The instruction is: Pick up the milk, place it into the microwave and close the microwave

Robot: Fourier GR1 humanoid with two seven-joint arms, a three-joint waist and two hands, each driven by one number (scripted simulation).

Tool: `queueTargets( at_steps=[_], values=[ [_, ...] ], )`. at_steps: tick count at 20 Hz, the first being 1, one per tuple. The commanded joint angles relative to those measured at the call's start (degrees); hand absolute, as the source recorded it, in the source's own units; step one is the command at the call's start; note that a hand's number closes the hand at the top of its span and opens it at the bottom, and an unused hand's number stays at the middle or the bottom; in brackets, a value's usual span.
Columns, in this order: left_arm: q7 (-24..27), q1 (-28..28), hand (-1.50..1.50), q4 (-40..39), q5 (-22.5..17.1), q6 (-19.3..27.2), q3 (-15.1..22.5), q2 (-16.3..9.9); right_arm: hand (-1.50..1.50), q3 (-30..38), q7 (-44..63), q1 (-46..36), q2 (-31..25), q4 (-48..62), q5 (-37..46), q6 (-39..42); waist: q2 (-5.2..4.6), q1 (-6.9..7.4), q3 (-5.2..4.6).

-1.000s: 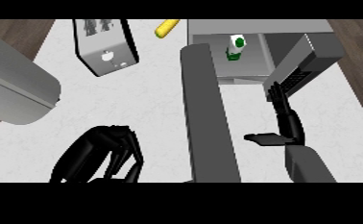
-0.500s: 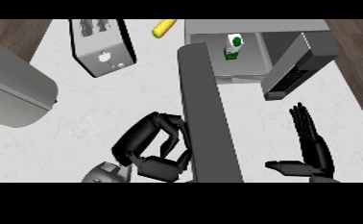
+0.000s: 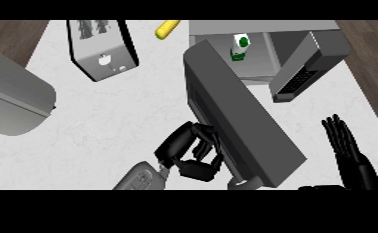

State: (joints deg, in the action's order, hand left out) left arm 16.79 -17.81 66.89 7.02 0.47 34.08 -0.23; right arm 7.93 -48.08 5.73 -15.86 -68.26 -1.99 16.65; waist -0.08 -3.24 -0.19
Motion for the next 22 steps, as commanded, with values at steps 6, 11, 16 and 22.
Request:
queueTargets(
  at_steps=[6, 11, 16, 22],
  values=[
    [12.8, -9.5, 1.50, -16.6, -14.4, 14.5, 9.2, 0.2, -1.50, -1.9, 1.9, 6.4, -1.4, -14.2, -6.8, 7.8, -0.66, -2.37, -0.09],
    [9.1, -12.3, 1.50, -16.9, -21.9, 18.1, 16.3, 0.2, -1.50, -1.2, 8.0, 5.4, -4.9, -21.6, -11.4, 9.8, -0.93, -4.49, -0.17],
    [11.1, -15.1, 1.50, -15.4, -29.0, 21.6, 19.2, 0.2, -1.50, -2.5, 11.0, 4.9, -5.6, -24.0, -12.8, 10.2, -1.37, -5.35, -0.18],
    [12.4, -18.4, 1.50, -14.5, -35.5, 26.1, 18.8, 0.2, -1.50, -3.1, 15.4, 3.9, -8.3, -29.7, -15.1, 11.6, -1.80, -7.90, -0.37]
  ],
)
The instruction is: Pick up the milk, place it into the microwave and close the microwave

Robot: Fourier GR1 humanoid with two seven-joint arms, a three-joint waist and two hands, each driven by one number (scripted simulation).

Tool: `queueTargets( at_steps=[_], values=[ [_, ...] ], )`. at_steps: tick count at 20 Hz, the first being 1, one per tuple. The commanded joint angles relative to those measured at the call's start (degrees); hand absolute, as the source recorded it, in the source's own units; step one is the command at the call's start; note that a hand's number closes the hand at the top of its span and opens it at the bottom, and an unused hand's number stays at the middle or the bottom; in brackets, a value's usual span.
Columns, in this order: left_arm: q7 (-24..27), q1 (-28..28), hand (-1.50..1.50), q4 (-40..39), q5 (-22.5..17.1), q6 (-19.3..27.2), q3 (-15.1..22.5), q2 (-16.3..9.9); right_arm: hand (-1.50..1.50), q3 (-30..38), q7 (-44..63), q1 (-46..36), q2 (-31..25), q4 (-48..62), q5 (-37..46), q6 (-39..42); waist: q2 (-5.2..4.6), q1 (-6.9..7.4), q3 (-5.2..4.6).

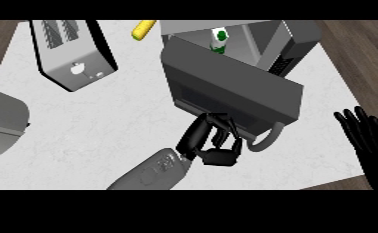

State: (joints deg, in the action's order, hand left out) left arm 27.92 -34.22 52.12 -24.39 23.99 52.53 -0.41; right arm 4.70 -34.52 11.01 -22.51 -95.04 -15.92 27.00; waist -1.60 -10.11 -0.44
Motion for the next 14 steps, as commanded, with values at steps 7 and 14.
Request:
queueTargets(
  at_steps=[7, 14],
  values=[
    [2.5, -5.9, 1.50, -0.4, -10.9, 12.6, -2.9, 0.4, -1.50, 1.9, 3.8, -2.2, -4.8, -5.2, -2.1, 1.8, -0.52, -2.90, -0.08],
    [-0.7, -12.4, -1.50, -3.6, -16.1, 16.8, -2.9, 0.4, -1.50, 5.3, 4.7, -6.9, -7.8, -5.0, -3.0, 1.4, -1.40, -4.84, 0.14]
  ],
)
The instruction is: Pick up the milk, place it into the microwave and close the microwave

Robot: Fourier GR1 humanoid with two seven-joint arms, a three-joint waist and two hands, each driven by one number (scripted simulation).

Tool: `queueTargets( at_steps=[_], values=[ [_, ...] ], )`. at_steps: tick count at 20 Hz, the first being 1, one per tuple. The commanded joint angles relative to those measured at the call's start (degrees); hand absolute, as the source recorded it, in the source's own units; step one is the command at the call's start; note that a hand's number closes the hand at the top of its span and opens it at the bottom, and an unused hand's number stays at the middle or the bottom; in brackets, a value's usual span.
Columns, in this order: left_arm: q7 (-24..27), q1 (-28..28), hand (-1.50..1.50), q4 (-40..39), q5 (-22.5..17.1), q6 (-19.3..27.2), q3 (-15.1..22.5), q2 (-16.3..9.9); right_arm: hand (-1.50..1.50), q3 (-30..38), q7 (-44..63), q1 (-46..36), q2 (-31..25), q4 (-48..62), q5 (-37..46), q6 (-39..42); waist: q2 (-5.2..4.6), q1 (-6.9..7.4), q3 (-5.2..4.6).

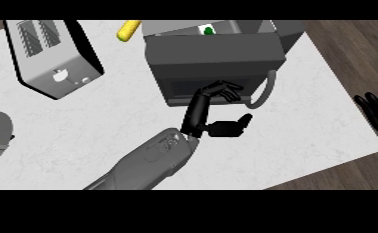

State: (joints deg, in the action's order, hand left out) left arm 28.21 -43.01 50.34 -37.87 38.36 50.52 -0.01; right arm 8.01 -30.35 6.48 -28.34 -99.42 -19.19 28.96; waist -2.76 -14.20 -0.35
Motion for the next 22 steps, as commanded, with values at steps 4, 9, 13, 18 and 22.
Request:
queueTargets(
  at_steps=[4, 9, 13, 18, 22],
  values=[
    [-1.2, -4.5, -1.50, -2.7, -6.1, 4.0, -3.2, 0.0, 1.50, 7.9, -1.6, -5.6, -7.7, -2.5, 8.2, -4.7, -0.44, -1.91, -0.07],
    [1.2, -6.5, -1.50, -2.8, -9.3, 6.3, -4.7, 0.0, 1.50, 8.2, -1.1, -8.5, -8.6, -2.9, 9.9, -6.5, -1.48, -2.24, -0.14],
    [2.2, -6.4, -1.50, -3.2, -12.3, 6.6, -4.9, 0.0, 1.50, 8.2, -1.0, -9.9, -9.1, -2.1, 11.2, -7.3, -1.94, -1.42, -0.01],
    [3.1, -7.9, -1.50, -4.4, -14.4, 7.2, -4.9, 0.0, 1.50, 8.8, -1.5, -11.2, -10.0, -1.0, 11.7, -7.3, -2.19, -1.65, 0.20],
    [4.7, -8.3, -1.50, -4.4, -15.7, 7.9, -4.2, 0.0, 1.50, 8.5, -0.8, -12.4, -10.3, -0.5, 12.3, -7.8, -2.42, -2.06, 0.16]
  ],
)
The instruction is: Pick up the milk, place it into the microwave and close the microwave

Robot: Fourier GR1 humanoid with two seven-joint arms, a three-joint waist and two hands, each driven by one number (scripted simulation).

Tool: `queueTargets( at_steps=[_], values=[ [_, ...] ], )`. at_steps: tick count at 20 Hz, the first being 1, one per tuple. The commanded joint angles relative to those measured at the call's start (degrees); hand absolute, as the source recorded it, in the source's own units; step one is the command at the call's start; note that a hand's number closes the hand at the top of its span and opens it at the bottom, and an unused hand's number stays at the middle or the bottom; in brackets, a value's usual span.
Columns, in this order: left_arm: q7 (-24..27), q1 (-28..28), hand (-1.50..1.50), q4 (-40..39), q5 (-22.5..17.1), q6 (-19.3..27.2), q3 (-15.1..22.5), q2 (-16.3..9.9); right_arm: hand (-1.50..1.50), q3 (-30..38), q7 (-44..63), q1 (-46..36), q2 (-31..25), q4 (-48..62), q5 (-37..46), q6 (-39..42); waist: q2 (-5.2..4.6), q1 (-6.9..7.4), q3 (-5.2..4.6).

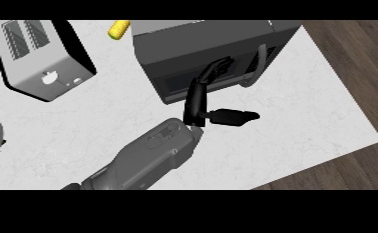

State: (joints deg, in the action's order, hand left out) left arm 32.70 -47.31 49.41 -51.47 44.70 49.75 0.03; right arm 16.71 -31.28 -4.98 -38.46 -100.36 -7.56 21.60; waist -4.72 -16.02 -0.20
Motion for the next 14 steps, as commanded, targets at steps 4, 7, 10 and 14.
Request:
queueTargets(
  at_steps=[4, 7, 10, 14],
  values=[
    [1.1, -4.3, -1.50, -3.9, -3.3, 1.2, -2.7, 0.0, 1.50, -0.3, 0.8, -2.8, -1.1, 0.4, 0.6, -0.1, -0.59, -0.68, -0.07],
    [2.1, -4.8, -1.50, -4.6, -4.3, 0.6, -3.2, 0.0, 1.50, -0.4, 1.1, -3.6, -0.7, 1.3, 0.8, -0.7, -0.82, -0.16, 0.00],
    [3.4, -4.0, -1.50, -3.7, -4.3, -0.3, -1.8, 0.0, -1.50, -4.0, 2.4, -3.2, 7.1, 5.0, -10.6, 3.2, -1.56, 1.32, 0.42],
    [4.1, -4.6, -1.50, -4.8, -5.6, 0.0, -1.9, 0.0, -1.50, -4.0, 4.0, -3.6, 7.0, 7.6, -13.7, 5.2, -1.51, 0.63, 0.24]
  ],
)
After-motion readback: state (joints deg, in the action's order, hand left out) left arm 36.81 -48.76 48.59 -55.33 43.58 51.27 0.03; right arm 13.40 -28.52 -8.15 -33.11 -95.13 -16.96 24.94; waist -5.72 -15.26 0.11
